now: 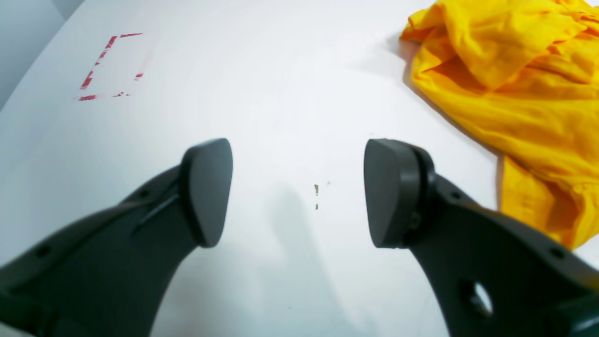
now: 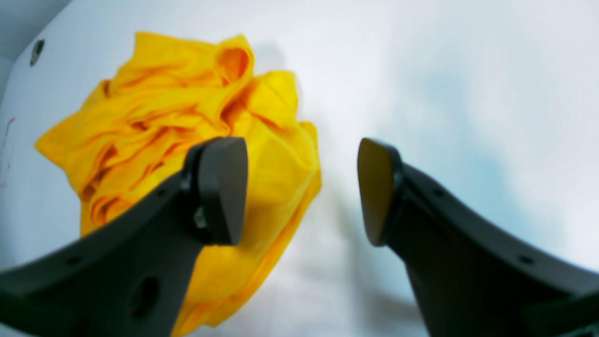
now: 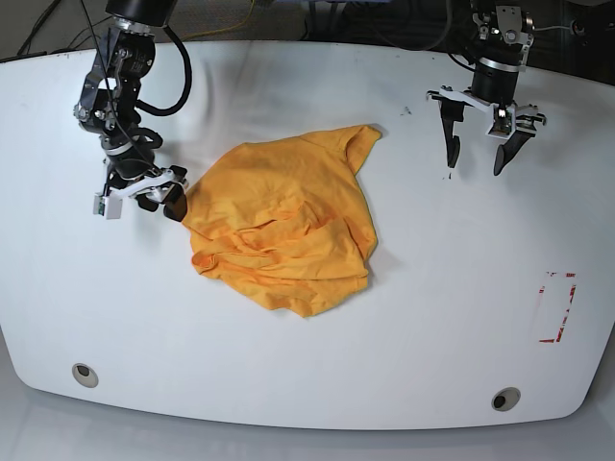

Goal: Layout the t-shirt on the table in an organized manner, then fold the t-shirt properly
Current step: 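Move the open right gripper to the t-shirt's edge nearest it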

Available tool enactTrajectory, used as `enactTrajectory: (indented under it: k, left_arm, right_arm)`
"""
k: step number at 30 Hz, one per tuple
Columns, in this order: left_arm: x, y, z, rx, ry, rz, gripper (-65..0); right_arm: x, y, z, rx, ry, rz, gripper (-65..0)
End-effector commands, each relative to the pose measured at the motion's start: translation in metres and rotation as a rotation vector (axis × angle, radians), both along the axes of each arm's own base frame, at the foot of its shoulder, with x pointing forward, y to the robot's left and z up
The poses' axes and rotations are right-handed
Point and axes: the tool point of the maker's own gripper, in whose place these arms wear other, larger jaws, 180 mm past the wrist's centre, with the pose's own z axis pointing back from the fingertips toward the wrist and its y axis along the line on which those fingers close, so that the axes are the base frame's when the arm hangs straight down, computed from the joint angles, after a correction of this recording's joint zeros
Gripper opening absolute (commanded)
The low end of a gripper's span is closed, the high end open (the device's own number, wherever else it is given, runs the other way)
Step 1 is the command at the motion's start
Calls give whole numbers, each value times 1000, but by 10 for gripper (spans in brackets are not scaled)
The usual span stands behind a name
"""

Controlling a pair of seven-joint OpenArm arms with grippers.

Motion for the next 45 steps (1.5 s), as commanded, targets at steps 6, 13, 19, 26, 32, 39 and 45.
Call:
enactTrajectory:
  k: [6, 13, 19, 26, 32, 39, 45]
  left_arm:
    - [2, 0, 11, 1, -43, -5, -234]
    - [2, 0, 11, 1, -43, -5, -234]
    - [2, 0, 11, 2, -43, -5, -234]
    - [2, 0, 11, 2, -41, -5, -235]
    - [2, 1, 11, 3, -41, -6, -235]
    - [5, 3, 14, 28, -48, -30, -235]
    - [14, -5, 19, 21, -72, -54, -234]
  right_arm:
    - [5, -1, -2, 19, -9, -3, -291]
    - [11, -2, -9, 37, 4, -12, -295]
    - [16, -2, -7, 40, -4, -12, -374]
    - [22, 10, -3, 39, -13, 26, -650]
    - [24, 25, 5, 29, -34, 74, -650]
    - [16, 39, 25, -3, -81, 123, -650]
    - [8, 45, 45, -31, -122, 148, -650]
